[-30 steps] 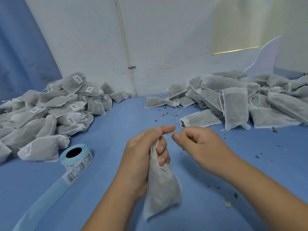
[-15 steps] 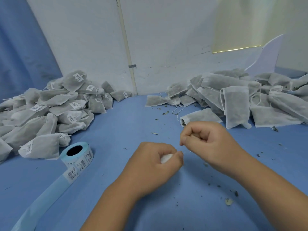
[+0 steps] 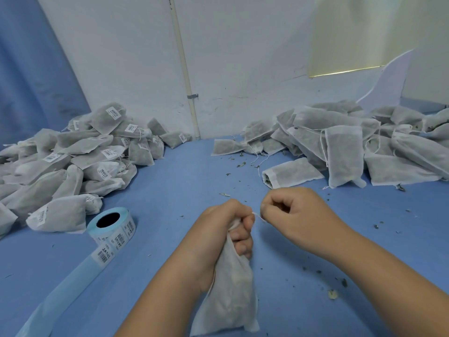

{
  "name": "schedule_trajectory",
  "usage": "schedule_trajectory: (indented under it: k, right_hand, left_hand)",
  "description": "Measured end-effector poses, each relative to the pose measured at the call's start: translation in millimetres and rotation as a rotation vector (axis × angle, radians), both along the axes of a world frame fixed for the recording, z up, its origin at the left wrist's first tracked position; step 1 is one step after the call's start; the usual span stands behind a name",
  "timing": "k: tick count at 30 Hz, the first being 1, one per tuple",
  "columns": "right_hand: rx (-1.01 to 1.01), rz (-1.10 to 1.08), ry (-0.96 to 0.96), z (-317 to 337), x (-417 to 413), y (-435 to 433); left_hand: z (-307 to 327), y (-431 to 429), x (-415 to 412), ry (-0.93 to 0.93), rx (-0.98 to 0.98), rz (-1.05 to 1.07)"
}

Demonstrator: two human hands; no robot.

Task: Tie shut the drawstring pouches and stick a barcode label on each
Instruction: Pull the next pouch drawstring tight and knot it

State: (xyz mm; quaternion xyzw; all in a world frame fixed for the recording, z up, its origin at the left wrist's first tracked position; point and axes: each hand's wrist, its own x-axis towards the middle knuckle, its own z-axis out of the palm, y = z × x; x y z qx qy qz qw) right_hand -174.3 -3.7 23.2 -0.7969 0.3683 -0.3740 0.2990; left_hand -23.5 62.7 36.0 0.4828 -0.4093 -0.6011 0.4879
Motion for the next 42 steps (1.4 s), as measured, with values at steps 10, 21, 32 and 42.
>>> schedule_trajectory:
  k: [10, 21, 32, 42]
  right_hand:
    - [-0.178, -0.124, -0.154, 6.9, -0.8, 0.0]
    - [0.036, 0.077, -0.149, 6.5, 6.4, 11.5]
    - [0.222, 0.128, -0.145, 15.5, 2.7, 12.3]
    - [0.492, 0.312, -0.167, 15.6, 0.4, 8.7]
  left_hand:
    - [-3.7, -8.8, 8.8, 0.447, 0.221, -0.083]
    - [-5.1, -9.1, 7.6, 0.438, 0.23, -0.093]
    - [-4.7, -6.9, 5.2, 0.327, 0.166, -0.121]
    - [-4.4, -3.2, 7.3, 0.138, 0.048, -0.183]
